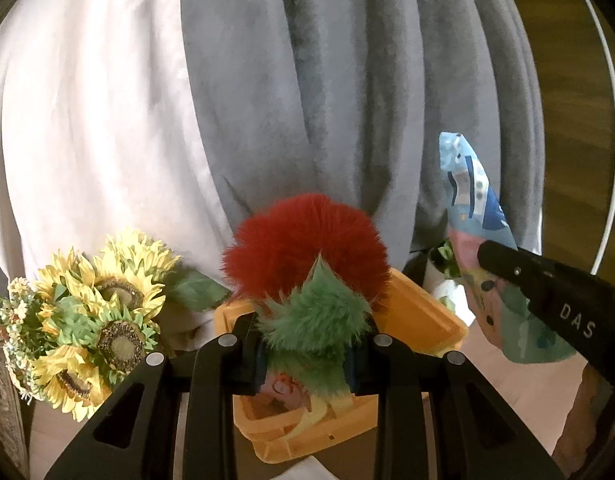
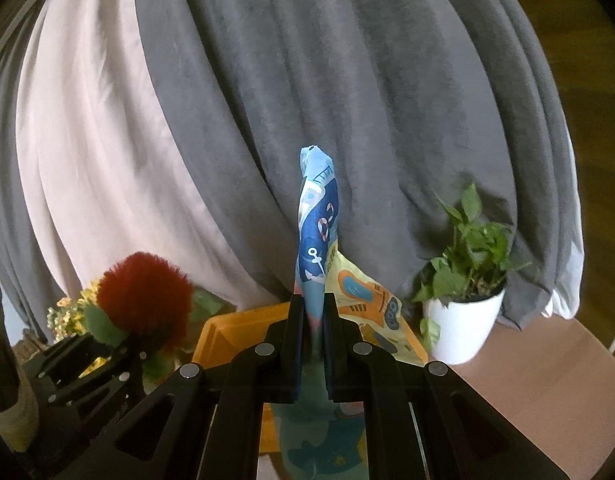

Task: Organize soft objects
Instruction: 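Lift and carry the fuzzy plush and cartoon cloth over the orange crate with both tools, then open the left tool to drop the fuzzy plush while the right tool drops the cartoon cloth into the crate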

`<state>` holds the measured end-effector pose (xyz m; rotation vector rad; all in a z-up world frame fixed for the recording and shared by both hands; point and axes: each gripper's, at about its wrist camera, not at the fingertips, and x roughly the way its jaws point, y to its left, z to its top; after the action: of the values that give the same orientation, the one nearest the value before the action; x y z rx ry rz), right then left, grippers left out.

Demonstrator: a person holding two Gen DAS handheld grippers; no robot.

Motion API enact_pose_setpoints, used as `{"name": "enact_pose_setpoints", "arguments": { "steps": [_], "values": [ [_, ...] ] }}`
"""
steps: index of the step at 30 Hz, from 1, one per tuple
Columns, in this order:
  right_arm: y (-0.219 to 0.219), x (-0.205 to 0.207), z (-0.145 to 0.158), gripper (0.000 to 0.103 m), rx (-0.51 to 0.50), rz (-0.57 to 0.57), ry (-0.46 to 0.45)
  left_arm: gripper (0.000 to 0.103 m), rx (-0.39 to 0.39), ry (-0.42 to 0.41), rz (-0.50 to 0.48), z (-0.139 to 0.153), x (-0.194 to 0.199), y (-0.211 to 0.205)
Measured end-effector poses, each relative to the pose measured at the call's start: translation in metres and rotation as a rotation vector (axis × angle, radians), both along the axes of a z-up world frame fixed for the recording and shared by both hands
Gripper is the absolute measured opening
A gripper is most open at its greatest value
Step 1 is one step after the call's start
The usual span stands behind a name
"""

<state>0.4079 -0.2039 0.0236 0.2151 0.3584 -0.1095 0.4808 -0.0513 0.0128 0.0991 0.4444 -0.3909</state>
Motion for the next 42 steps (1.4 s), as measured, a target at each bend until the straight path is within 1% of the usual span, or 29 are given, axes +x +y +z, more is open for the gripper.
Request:
{"name": "enact_pose_setpoints", "arguments": {
  "steps": [6,12,18,23,25,28,36,39,42],
  "values": [
    [-0.005,0.033,-0.006,0.010,-0.030,0.038,0.015,0.029,0.012,0.015,0.029,-0.008,0.019,-0.007],
    [-0.009,0.065,-0.021,0.010,-0.046,0.078,0.038,0.029,0.021,0.052,0.065,-0.027,0.045,-0.013],
    [-0.013,0.098,-0.041,0.010,-0.067,0.119,0.077,0.029,0.038,0.076,0.089,-0.048,0.059,-0.022],
    [-0.013,0.120,-0.063,0.010,-0.083,0.160,0.113,0.030,0.051,0.132,0.100,-0.070,0.075,-0.026],
    [-0.013,0.128,-0.071,0.010,-0.088,0.174,0.133,0.030,0.049,0.161,0.102,-0.080,0.086,-0.025],
    [-0.010,0.137,-0.084,0.010,-0.100,0.194,0.168,0.030,0.060,0.182,0.105,-0.089,0.090,-0.027],
    [-0.008,0.153,-0.115,0.010,-0.052,0.282,0.286,0.031,0.061,0.258,0.103,-0.116,0.101,-0.025],
    [-0.005,0.157,-0.122,0.010,-0.052,0.301,0.323,0.032,0.051,0.275,0.107,-0.121,0.102,-0.024],
    [-0.003,0.160,-0.128,0.010,-0.047,0.321,0.355,0.033,0.049,0.275,0.111,-0.120,0.102,-0.022]
  ]
}}
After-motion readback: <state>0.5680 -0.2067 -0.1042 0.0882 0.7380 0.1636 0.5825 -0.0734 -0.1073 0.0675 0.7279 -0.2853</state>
